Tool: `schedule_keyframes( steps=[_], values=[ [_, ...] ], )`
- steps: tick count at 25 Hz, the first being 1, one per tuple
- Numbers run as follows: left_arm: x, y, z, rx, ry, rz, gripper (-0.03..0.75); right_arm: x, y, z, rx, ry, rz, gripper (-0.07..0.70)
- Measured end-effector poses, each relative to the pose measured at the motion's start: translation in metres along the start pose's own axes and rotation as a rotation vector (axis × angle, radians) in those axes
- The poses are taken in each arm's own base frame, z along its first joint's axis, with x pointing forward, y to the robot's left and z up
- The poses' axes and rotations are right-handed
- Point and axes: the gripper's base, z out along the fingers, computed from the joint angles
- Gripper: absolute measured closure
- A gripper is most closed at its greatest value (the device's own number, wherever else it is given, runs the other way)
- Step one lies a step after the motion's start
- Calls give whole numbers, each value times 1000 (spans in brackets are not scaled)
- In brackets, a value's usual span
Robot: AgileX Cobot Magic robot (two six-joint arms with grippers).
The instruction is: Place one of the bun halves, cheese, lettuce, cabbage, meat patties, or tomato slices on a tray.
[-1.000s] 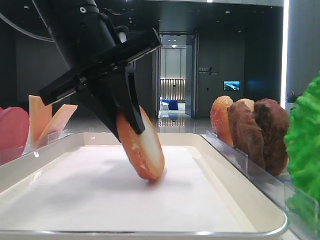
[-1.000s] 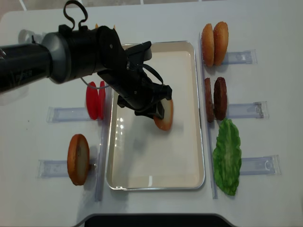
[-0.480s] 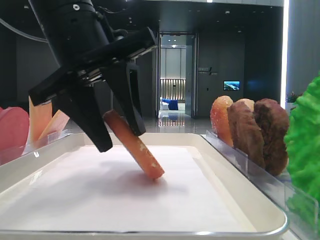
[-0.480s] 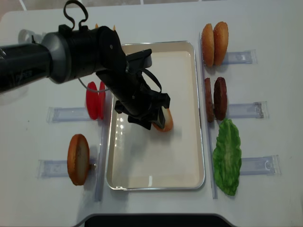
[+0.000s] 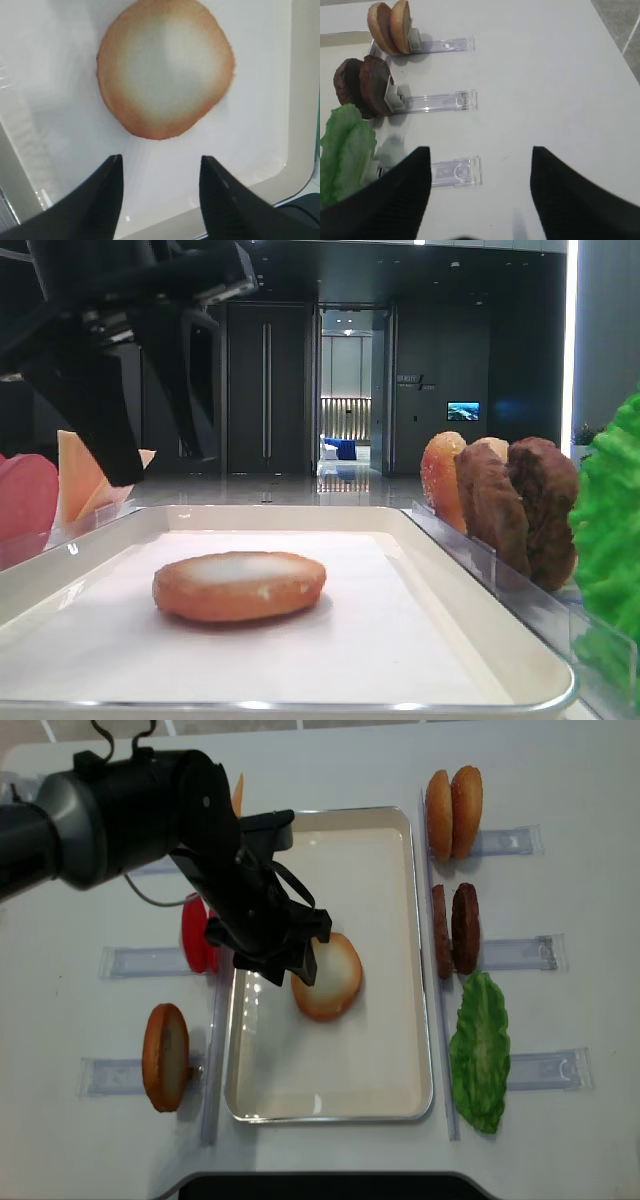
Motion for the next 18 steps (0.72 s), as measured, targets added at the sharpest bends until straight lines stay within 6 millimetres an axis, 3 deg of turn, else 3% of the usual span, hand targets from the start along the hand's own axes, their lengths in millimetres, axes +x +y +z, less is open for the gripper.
schedule_keyframes(
  steps=[18],
  values=[
    [22,3,-72,-19,-114,-27,318,0,0,0,0,0,0,216]
  ],
)
